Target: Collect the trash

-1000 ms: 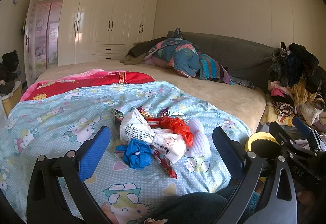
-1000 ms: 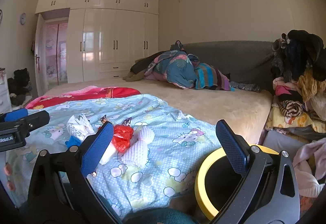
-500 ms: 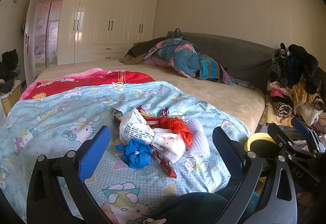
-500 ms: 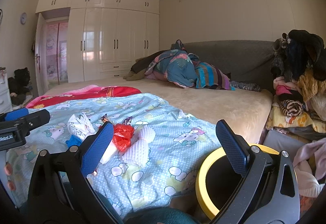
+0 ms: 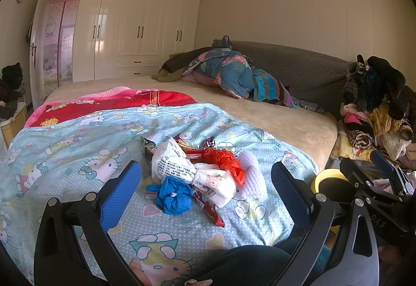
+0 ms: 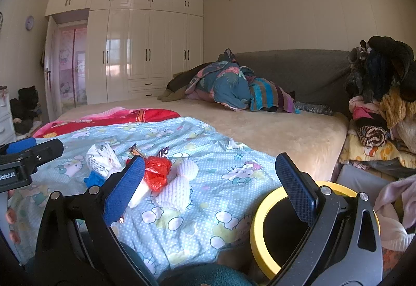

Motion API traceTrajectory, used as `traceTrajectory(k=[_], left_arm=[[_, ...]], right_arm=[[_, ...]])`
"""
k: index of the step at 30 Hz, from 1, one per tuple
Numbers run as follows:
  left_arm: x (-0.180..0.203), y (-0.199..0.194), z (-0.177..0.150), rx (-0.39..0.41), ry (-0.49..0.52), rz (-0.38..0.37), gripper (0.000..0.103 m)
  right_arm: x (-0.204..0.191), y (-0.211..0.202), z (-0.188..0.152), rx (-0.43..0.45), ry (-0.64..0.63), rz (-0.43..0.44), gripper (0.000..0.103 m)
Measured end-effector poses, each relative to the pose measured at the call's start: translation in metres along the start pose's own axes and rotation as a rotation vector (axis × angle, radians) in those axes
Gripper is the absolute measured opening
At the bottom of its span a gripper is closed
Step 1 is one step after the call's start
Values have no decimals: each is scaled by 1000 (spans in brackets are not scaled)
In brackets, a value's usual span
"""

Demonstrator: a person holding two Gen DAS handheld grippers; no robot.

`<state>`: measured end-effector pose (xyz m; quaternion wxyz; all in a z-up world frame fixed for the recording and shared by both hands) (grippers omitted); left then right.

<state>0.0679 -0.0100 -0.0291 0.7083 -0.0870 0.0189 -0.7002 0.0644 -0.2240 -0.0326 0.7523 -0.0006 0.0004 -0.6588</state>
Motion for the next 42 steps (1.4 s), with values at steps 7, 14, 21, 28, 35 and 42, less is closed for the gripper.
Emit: traceTrajectory(k=[7, 14, 21, 28, 35, 42], left_arm=[[2, 1, 0, -9, -11, -17, 97], [-5, 9, 1, -28, -60, -53, 97], [-38, 27, 2, -39, -107, 27, 97], [-79, 43, 7, -39, -147, 126, 97], [-98, 69, -1, -98, -180, 156, 97], [-94, 99, -25, -183, -181, 136, 97]], right_arm=[[0, -1, -1, -3, 1, -1, 93], [-12, 6, -5, -13, -13, 47, 93], [-40, 28, -4, -66, -30, 130, 93], [-71, 55, -8, -129, -39, 208, 93], [-71, 88, -23, -224, -14, 208, 93], [-64, 116, -35, -299, 33, 210, 93]])
Point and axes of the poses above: each gripper's, at about its wrist camera, not at the fingertips, and y roughly the way its jaws point, x to its right, z to its top, the point moved 8 cm from there along y, roughly the way its jaws point, and after that the axes turned 13 degrees about x, right-handed, at the moved point
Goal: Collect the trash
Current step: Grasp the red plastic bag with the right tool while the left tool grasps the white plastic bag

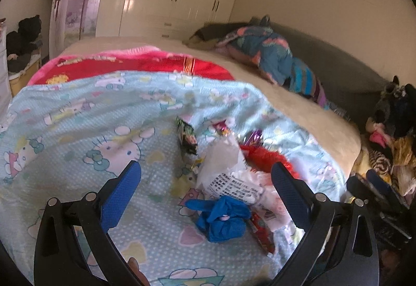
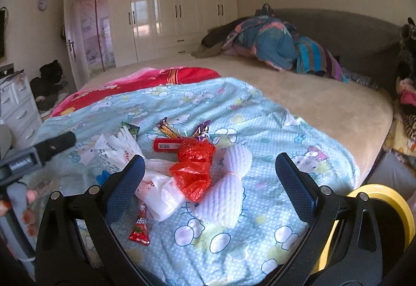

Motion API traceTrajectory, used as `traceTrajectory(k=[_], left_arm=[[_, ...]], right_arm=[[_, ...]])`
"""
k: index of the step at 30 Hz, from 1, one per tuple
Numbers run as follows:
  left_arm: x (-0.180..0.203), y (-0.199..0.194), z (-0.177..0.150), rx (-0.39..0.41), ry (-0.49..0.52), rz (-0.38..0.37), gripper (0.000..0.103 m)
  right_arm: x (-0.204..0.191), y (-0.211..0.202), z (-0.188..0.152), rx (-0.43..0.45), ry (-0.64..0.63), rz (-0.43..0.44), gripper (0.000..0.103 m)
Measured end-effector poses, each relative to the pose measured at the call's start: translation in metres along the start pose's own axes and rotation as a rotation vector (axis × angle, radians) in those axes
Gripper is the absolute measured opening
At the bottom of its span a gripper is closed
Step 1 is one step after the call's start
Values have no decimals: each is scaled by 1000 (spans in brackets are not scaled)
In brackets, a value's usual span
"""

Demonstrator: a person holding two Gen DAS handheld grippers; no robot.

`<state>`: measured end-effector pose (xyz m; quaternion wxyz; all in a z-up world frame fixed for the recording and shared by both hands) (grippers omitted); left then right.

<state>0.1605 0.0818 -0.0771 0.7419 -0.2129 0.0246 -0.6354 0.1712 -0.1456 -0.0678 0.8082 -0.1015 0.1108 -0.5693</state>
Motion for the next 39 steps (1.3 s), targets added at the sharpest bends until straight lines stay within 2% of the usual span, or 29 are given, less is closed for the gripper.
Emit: traceTrajectory(k=[2, 4, 9, 19, 21, 23, 25, 28, 30, 31, 33, 39], left_arm=[[1, 11, -4, -20, -30, -46, 97], [4, 18, -7, -40, -59, -87, 97], [7, 36, -16, -88, -62, -77, 97], [3, 71, -30, -193, -140, -96, 96], [3, 74, -34, -211, -141, -100, 92], [3, 76, -38, -229, -150, -98, 79], [5, 76, -41, -241, -159, -103, 73], [8, 74, -42, -246, -148, -108, 60], [11, 68, -42, -242, -144, -109, 56], [12, 66, -41, -238, -143, -111, 53], [15, 60, -38, -222, -131, -113, 50], [21, 35, -17, -133, -110, -131, 48]], right_arm=[[3, 6, -2, -17, 5, -2, 92], [4, 14, -6, -48, 27, 18, 85], [1, 40, -21, -143, 86, 74, 73], [-12, 72, -36, -218, 82, 115, 69], [-12, 81, -40, -240, 90, 120, 64], [-11, 92, -45, -272, 110, 125, 59], [-11, 102, -51, -303, 128, 138, 54], [-16, 109, -58, -336, 140, 167, 39], [-20, 109, -61, -348, 153, 190, 22], [-22, 109, -60, -344, 158, 199, 19], [-24, 104, -57, -323, 167, 208, 8], [-20, 82, -37, -230, 213, 226, 4]])
Point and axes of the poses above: each gripper's, at about its wrist camera, not at the fingertips, and y roughly the way its jaws point, x to its right, z to its top, the point moved 8 cm from there along y, roughly the way its jaws point, and after that the axes turned 13 degrees about x, right-handed, at the moved point
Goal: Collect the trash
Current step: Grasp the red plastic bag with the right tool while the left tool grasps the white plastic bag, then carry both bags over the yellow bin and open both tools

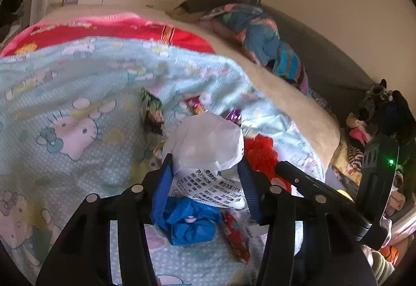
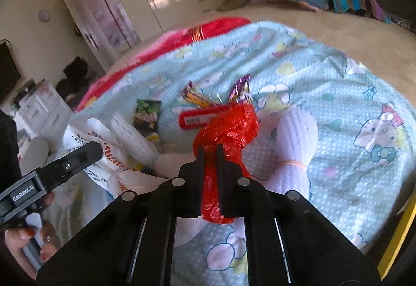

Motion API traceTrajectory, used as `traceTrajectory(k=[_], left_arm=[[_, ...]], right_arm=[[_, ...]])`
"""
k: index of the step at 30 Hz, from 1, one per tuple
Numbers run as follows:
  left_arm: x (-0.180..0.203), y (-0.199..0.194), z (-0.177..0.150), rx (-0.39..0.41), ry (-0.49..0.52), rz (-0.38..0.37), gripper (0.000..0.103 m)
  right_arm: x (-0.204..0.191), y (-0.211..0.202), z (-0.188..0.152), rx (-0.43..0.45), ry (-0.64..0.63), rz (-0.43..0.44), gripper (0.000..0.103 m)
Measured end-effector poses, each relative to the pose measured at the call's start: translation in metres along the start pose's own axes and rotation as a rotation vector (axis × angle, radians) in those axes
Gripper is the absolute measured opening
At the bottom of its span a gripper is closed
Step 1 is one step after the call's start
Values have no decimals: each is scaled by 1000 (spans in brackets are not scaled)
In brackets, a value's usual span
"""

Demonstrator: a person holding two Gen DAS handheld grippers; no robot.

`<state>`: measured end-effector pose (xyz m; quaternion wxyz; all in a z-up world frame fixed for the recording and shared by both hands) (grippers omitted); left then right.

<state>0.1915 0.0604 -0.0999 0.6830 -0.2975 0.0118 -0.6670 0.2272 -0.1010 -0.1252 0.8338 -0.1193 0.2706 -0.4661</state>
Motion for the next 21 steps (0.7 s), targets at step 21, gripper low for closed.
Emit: traceTrajectory(k=[21], left_arm=[[59, -51, 28, 126, 102, -103, 46]], right_arm=[[25, -115, 56, 257, 55, -31, 3]])
Point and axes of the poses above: each gripper's, at about its wrist camera, not at the fingertips, and y roughly the way its jaws point, x to its right, z to its top, the point moved 8 cm from there along y, roughly the way its jaws point, and after that the axes turned 13 degrees about x, right-handed, at the moved point
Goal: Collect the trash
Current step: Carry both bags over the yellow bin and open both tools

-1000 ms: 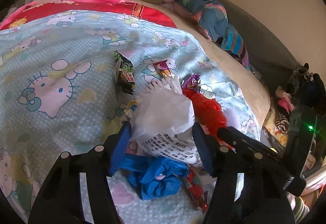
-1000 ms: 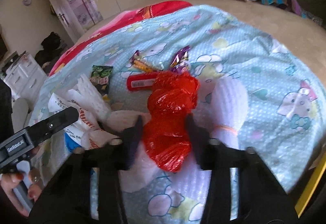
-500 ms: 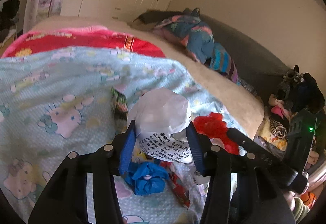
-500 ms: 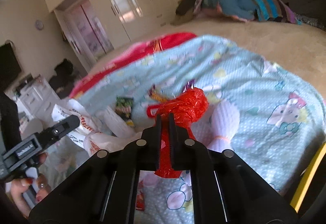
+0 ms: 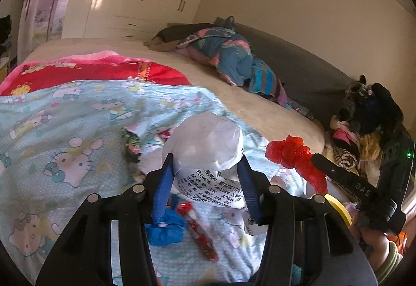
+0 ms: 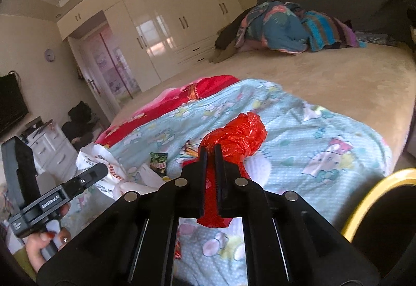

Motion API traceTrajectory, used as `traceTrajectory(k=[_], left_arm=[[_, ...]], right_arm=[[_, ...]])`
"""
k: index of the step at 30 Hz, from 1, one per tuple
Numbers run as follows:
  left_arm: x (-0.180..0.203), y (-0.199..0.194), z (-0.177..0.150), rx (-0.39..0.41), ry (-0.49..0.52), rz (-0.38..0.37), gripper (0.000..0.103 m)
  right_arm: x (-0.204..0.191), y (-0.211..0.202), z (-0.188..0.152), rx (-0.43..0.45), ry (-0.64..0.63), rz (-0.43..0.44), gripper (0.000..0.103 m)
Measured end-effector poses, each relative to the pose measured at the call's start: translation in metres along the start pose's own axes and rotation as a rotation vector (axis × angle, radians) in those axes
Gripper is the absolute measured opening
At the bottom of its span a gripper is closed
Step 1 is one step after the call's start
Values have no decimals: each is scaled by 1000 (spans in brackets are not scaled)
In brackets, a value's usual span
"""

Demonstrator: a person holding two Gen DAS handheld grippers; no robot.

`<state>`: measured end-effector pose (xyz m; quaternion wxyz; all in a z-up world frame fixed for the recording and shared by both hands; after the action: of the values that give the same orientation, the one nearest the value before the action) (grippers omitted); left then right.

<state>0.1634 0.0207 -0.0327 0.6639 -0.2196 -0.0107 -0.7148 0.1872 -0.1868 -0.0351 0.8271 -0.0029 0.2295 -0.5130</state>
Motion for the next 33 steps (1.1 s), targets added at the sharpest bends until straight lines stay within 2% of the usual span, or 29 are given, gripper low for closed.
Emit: traceTrajectory(k=[12, 19, 33], left_arm=[[52, -4, -12, -15, 64, -99, 46], [70, -4, -19, -27, 87, -134, 46], [112, 2, -36, -65, 137, -200, 47]], right_arm=[[30, -48, 2, 28, -11, -82, 3], [44, -70, 8, 44, -18, -116, 3], [101, -105, 7, 35, -13, -234, 3]])
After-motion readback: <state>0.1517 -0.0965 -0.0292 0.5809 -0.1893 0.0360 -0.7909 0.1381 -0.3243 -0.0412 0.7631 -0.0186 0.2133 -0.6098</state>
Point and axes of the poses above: each gripper's, at about its wrist camera, not at the fingertips, and y roughly the way its jaws point, x to its right, z to its top, the point moved 8 cm from there along y, roughly the way its jaws point, and after that the axes turned 13 degrees about x, right-handed, at the moved point
